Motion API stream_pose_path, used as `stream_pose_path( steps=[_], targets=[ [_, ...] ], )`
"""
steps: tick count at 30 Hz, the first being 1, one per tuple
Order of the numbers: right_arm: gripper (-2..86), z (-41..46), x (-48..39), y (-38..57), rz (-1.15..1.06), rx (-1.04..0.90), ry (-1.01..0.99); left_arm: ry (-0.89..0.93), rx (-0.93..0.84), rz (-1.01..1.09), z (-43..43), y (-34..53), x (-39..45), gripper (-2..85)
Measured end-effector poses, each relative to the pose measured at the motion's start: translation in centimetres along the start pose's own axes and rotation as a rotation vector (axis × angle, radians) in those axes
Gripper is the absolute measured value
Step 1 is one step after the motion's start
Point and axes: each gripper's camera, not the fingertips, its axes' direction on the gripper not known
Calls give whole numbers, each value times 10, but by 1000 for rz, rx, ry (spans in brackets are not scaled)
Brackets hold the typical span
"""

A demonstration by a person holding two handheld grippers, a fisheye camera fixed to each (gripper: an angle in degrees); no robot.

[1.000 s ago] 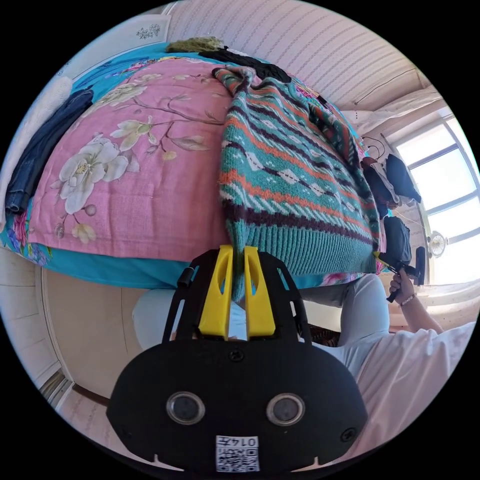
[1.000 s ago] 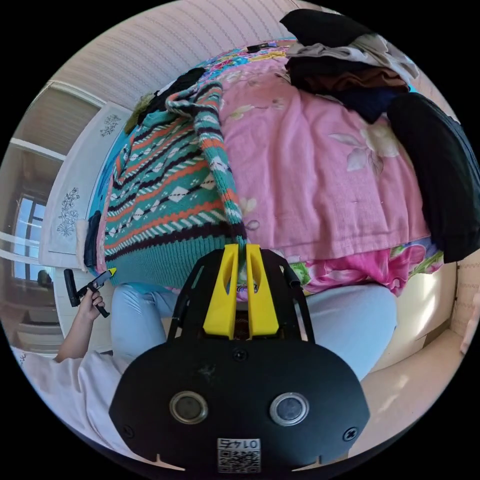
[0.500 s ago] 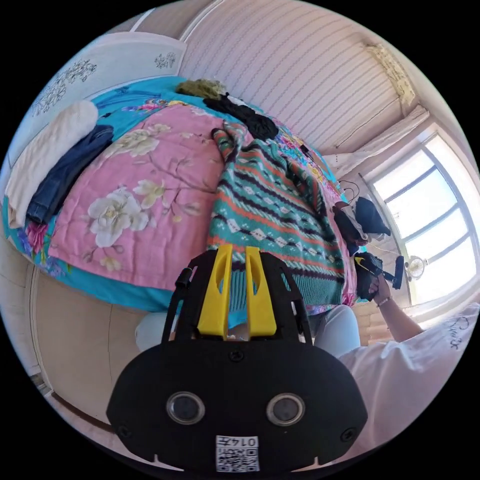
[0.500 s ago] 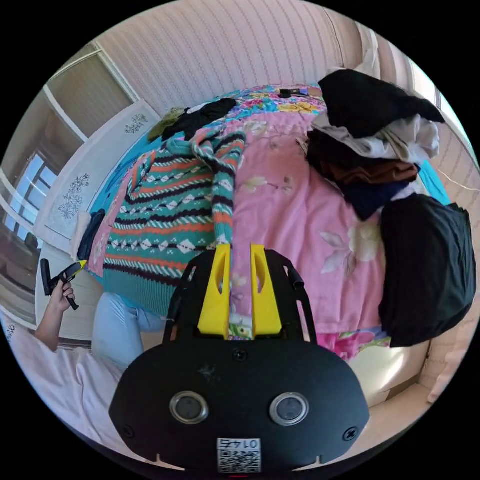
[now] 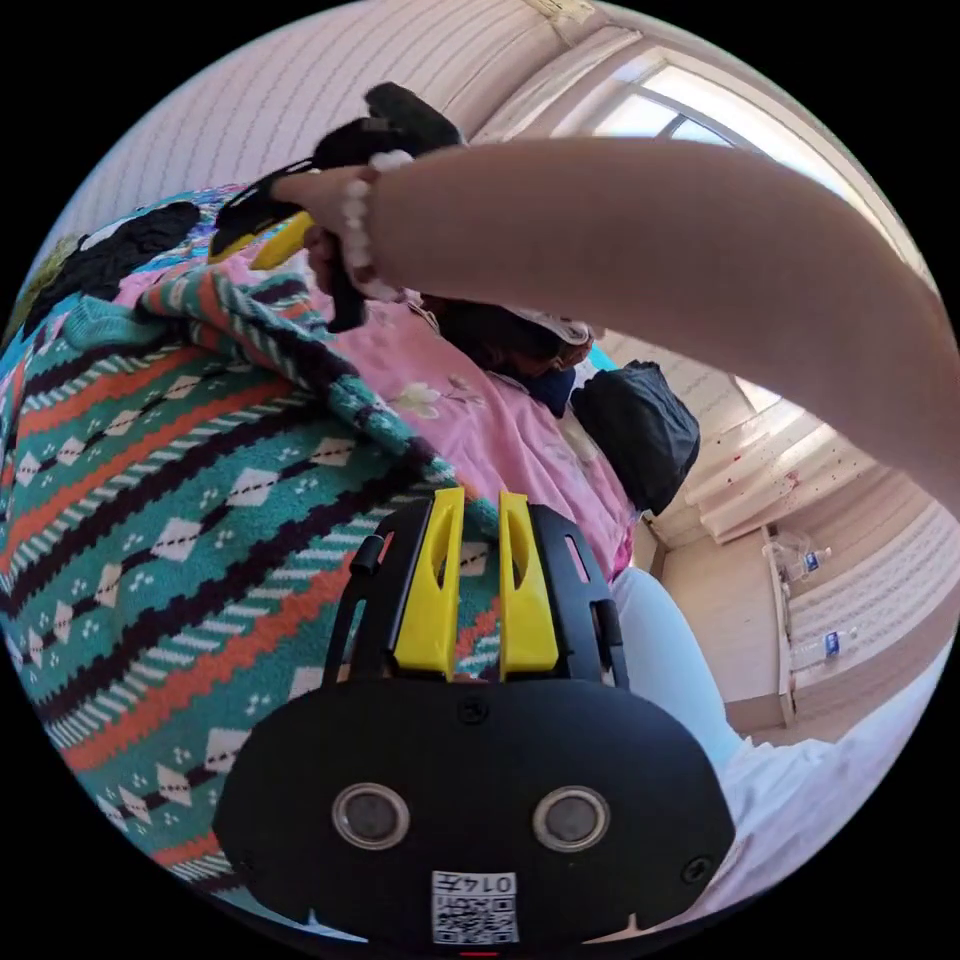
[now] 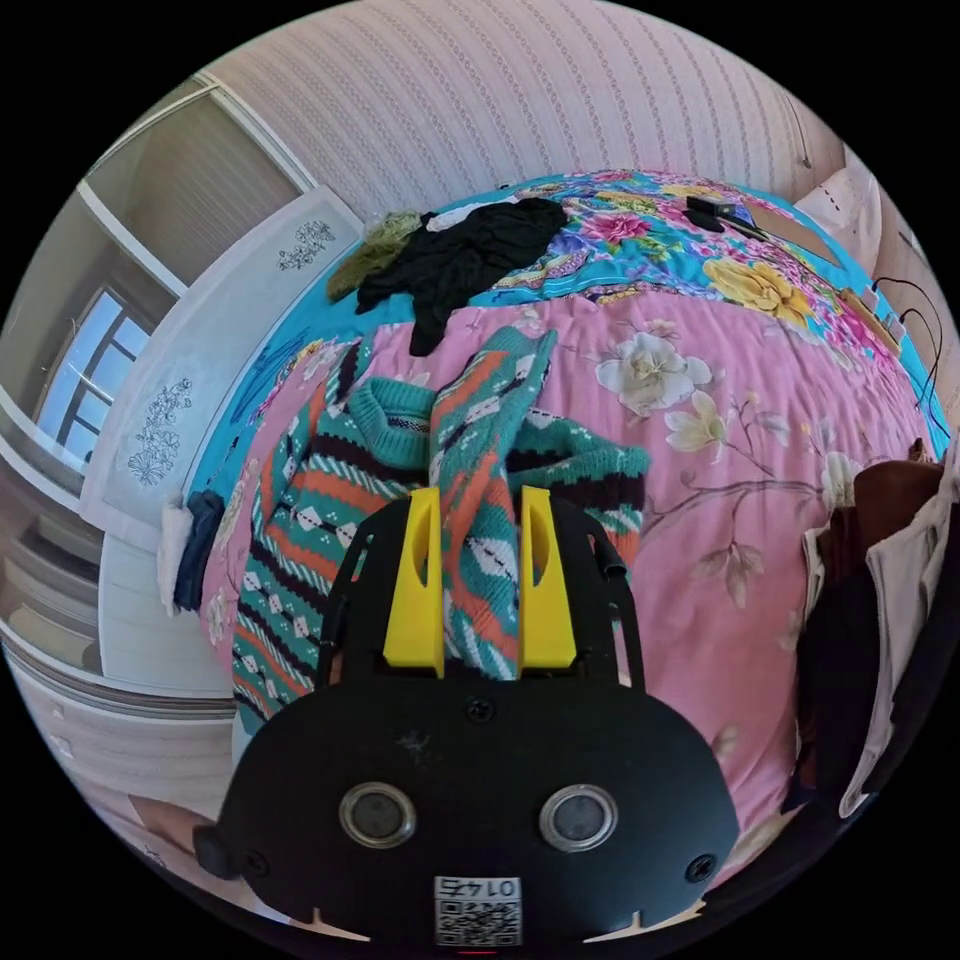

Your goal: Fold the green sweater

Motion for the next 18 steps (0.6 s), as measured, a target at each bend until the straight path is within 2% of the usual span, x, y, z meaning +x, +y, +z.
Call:
stream_pose_path(
  steps=[3, 6, 8, 12, 13, 16, 17, 18],
  targets=[
    [30, -6, 31, 3, 78, -2, -213, -21, -86, 51, 34, -12, 5, 50],
    [8, -46, 69, 30, 100, 150, -391, 19, -72, 34, 44, -23, 5, 44],
    [5, -68, 88, 47, 93, 192, -381, 17, -76, 35, 50, -31, 9, 43],
    [18, -76, 89, 46, 6, 107, -257, -38, -82, 60, 64, -48, 25, 39],
    [89, -69, 83, 38, 20, 92, -267, -51, -84, 62, 67, -53, 29, 38],
    [176, -38, 66, 17, 54, -13, -296, -50, -80, 55, 73, -64, 34, 35],
    [173, -32, 66, 14, 73, -36, -306, -46, -80, 54, 75, -66, 34, 33],
    [128, -22, 68, 11, 103, -79, -357, -37, -81, 48, 77, -71, 34, 31]
  ],
)
